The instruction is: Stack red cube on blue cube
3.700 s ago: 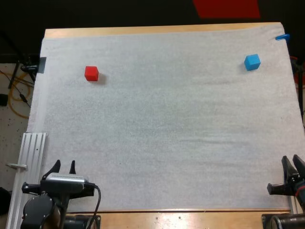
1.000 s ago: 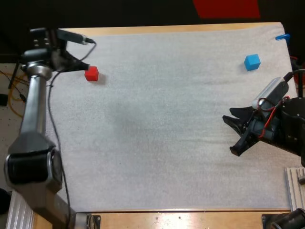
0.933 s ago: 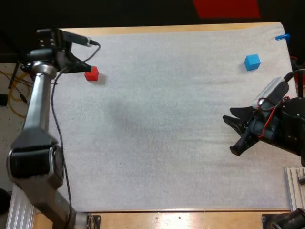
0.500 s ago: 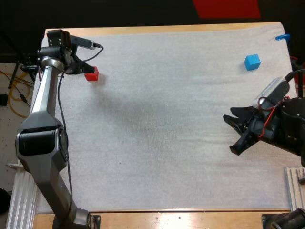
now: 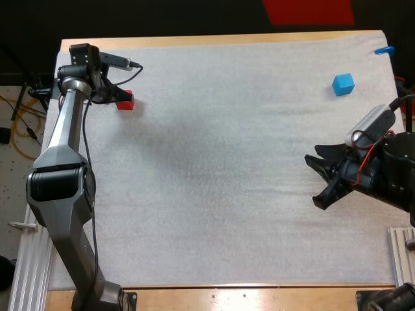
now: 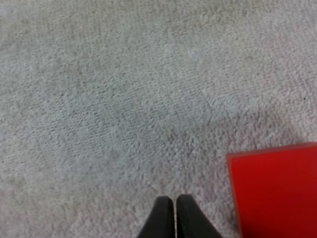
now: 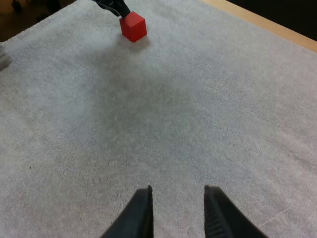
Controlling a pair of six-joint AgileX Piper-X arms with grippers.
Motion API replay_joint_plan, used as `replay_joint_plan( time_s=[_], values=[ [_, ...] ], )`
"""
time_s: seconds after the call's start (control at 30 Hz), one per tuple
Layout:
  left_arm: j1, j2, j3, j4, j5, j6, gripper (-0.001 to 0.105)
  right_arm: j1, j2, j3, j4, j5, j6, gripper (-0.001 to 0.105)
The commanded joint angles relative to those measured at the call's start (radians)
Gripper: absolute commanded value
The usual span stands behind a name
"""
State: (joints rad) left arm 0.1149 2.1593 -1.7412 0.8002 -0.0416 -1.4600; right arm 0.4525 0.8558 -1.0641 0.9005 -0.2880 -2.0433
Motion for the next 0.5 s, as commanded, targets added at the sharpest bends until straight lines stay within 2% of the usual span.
replay_joint_plan(
  time_s=[0.0,0.23,0.47],
  values=[
    [-0.008,-0.002,-0.011,0.004,0.007,-0.017,0.000,0.001,-0.002,-0.009,-0.007,0.000,-0.001,0.026],
    [-0.075,0.011,-0.011,0.029,0.066,-0.019,0.000,0.001,-0.002,-0.009,-0.007,0.000,-0.001,0.026],
    [-0.169,0.029,-0.011,0.058,0.069,-0.019,0.000,0.001,-0.002,-0.009,-0.007,0.000,-0.001,0.026]
  ],
)
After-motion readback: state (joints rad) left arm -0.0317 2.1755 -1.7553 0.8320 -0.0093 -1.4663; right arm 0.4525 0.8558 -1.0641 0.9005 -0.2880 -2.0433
